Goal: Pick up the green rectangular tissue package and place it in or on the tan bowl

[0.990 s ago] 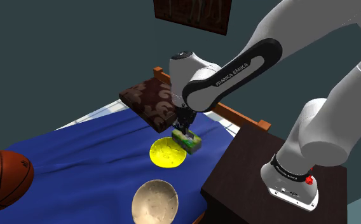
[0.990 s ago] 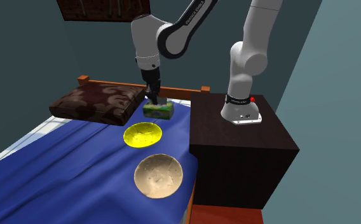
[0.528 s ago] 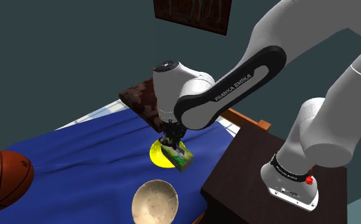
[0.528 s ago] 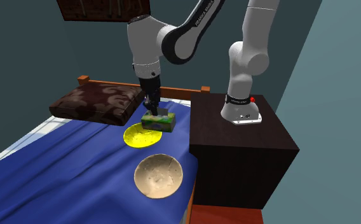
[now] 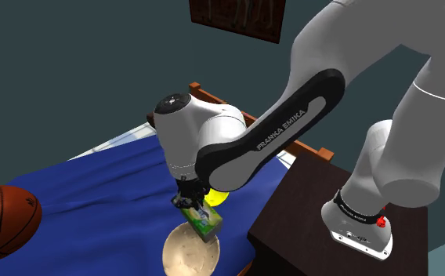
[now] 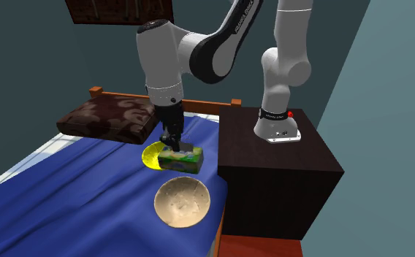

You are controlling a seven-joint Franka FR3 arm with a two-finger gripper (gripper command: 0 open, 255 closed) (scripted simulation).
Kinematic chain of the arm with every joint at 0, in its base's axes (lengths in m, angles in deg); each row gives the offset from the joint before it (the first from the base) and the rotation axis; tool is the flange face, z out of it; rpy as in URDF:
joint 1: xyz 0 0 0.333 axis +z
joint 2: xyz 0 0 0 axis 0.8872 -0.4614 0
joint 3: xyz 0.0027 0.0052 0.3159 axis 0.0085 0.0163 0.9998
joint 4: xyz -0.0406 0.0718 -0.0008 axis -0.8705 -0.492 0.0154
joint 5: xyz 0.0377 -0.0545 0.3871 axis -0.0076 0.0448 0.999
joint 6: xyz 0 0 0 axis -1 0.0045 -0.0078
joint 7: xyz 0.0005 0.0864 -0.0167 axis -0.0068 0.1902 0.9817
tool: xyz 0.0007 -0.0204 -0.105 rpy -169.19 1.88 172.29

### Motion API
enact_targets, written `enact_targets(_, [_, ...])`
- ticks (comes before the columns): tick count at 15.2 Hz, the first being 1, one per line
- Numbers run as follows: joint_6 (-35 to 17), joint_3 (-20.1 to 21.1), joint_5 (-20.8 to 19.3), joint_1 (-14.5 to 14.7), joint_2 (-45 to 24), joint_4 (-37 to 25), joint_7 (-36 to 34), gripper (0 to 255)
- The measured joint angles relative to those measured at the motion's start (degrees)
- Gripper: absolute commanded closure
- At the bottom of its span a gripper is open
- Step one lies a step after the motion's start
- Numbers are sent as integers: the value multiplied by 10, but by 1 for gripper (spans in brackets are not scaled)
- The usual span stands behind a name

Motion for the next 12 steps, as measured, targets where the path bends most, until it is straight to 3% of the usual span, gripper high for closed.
enact_targets(5, [19, 21, -29, 34, -52, -67, -72, 255])
enact_targets(12, [-20, 17, -54, 45, -93, -63, -95, 255])
